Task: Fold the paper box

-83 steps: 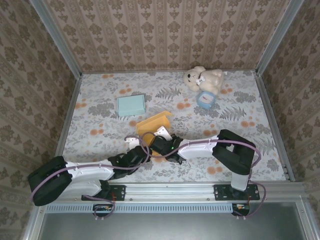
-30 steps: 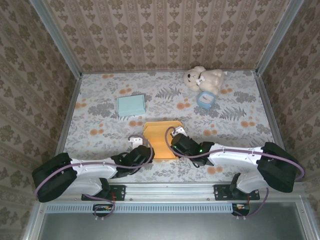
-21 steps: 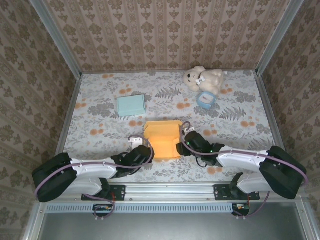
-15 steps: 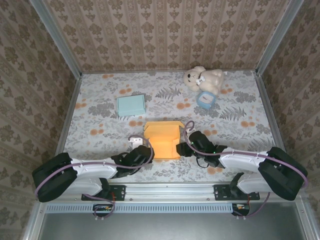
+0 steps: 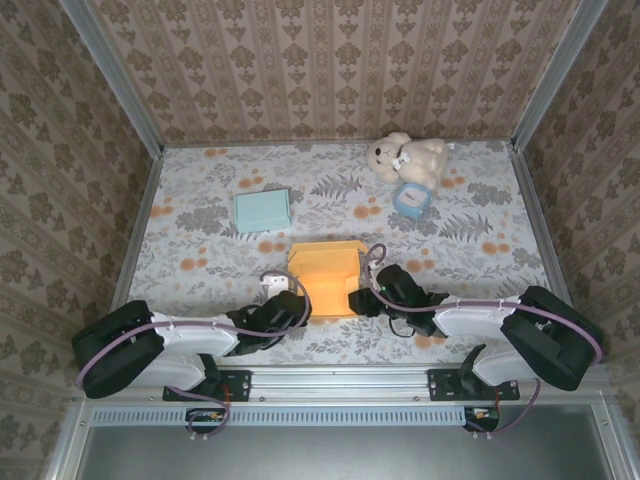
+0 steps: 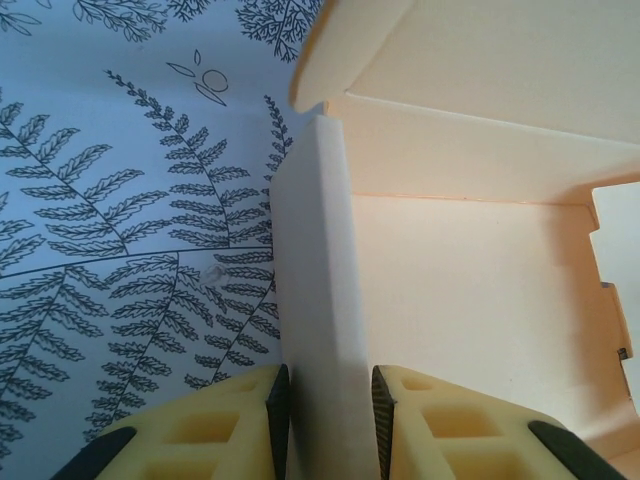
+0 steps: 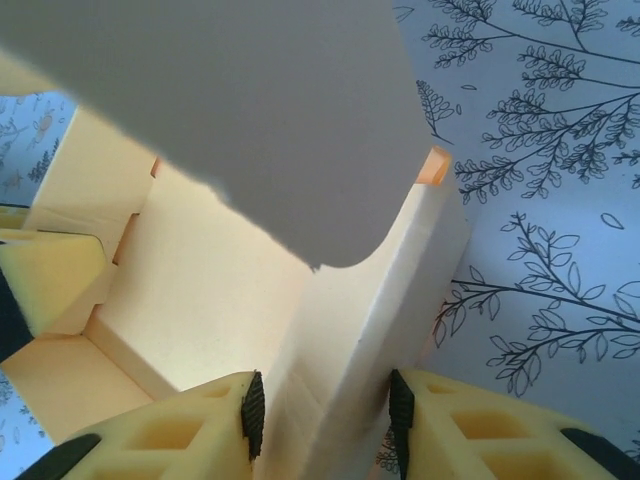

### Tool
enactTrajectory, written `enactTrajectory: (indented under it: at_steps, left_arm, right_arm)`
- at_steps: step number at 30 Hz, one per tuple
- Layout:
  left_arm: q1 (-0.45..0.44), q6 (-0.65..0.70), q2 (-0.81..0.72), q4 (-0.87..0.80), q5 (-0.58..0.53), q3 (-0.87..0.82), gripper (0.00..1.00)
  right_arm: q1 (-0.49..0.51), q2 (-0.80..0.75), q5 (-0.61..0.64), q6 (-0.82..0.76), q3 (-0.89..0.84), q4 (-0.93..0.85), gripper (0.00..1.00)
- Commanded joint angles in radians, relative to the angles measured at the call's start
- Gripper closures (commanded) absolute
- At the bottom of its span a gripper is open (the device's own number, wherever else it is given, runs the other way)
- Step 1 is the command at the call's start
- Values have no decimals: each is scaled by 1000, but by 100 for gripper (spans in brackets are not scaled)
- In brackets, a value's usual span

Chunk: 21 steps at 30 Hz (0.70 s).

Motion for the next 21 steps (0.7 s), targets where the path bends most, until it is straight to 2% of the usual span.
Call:
enactTrajectory:
  at_steps: [1,4,8,13,18,21]
  left_arm:
    - [-9,13,26,0,16,23,70]
    - [-8,14,37,4,21,28,70]
    - [-8,14,52,11,25,33,70]
    - [-8,13,61,17,31,33,70]
    - [-8,13,63,20,34,35,71]
    - [-9,13,61,19,35,34,70]
  right_arm:
    - [38,13,79,-41,-9,44,61]
    - [89,24,166,-84,2,33,63]
    - [108,77,213,-93,30,10,67]
    - [166,149,367,-106,115,-135,68]
    - [205,239,445,-114,187,-228,68]
    - [237,270,541,-111,242,-334,68]
